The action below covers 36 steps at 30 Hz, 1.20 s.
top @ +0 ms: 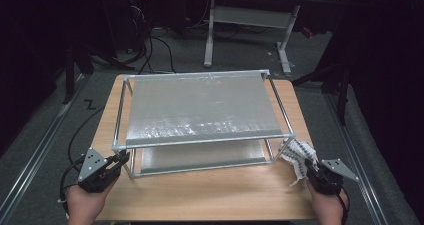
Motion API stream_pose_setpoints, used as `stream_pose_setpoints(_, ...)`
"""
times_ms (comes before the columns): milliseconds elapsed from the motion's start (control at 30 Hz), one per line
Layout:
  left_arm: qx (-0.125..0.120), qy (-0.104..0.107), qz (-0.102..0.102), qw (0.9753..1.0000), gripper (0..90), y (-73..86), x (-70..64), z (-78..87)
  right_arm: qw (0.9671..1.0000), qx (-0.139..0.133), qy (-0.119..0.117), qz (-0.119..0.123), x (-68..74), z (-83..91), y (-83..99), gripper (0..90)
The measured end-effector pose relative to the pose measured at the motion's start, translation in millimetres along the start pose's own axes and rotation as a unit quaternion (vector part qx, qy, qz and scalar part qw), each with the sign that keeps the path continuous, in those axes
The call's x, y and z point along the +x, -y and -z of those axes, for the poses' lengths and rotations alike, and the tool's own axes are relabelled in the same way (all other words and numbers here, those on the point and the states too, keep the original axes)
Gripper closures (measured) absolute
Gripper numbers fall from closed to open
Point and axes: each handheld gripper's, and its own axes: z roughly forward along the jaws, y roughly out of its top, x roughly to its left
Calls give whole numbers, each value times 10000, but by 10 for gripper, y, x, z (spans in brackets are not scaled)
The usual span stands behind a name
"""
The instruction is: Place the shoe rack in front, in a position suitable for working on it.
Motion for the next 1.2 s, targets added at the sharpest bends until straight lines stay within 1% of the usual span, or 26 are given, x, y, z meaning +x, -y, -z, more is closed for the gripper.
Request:
stream_pose_setpoints(33,0,0,0,10000,794,0,0,0,10000,0,0,0,0,0,0,777)
stream_pose_setpoints(67,-8,-9,-20,10000,793,8,-12,15,9999,-135,-98,-17,66,-12,-84,777)
stream_pose_setpoints(100,-13,-7,-23,10000,793,11,-16,19,9997,-180,-136,-12,89,-11,-110,777)
stream_pose_setpoints(200,-20,-14,-17,10000,793,19,-28,32,9989,-370,-268,85,175,19,-204,777)
stream_pose_setpoints(233,-20,-14,-17,10000,793,19,-28,32,9989,-370,-268,85,175,19,-204,777)
stream_pose_setpoints(267,-23,0,23,10000,794,20,-33,37,9977,-546,-367,143,251,78,-268,777)
stream_pose_setpoints(367,-15,12,17,10000,794,18,-38,38,9960,-721,-474,246,327,166,-323,779)
stream_pose_setpoints(433,-21,41,12,10000,795,13,-44,26,9947,-810,-539,331,373,223,-346,781)
stream_pose_setpoints(533,-26,88,-31,10000,794,-5,-70,-12,9936,-869,-545,467,418,275,-351,782)
stream_pose_setpoints(633,-18,144,-129,9998,793,-32,-108,-59,9935,-856,-555,507,429,295,-332,783)
stream_pose_setpoints(700,16,94,-236,9997,788,-50,-131,-79,9935,-842,-554,528,424,304,-317,783)
stream_pose_setpoints(867,-10,142,-198,9997,788,-50,-114,-96,9937,-838,-533,514,392,325,-301,782)
stream_pose_setpoints(933,-16,144,-182,9997,789,-50,-113,-99,9938,-812,-538,544,393,315,-296,782)
stream_pose_setpoints(1067,-20,137,-175,9998,789,-47,-114,-97,9945,-580,-585,646,421,237,-249,782)
stream_pose_setpoints(1200,-18,132,-164,9998,789,-47,-116,-97,9946,-281,-623,780,467,113,-140,783)
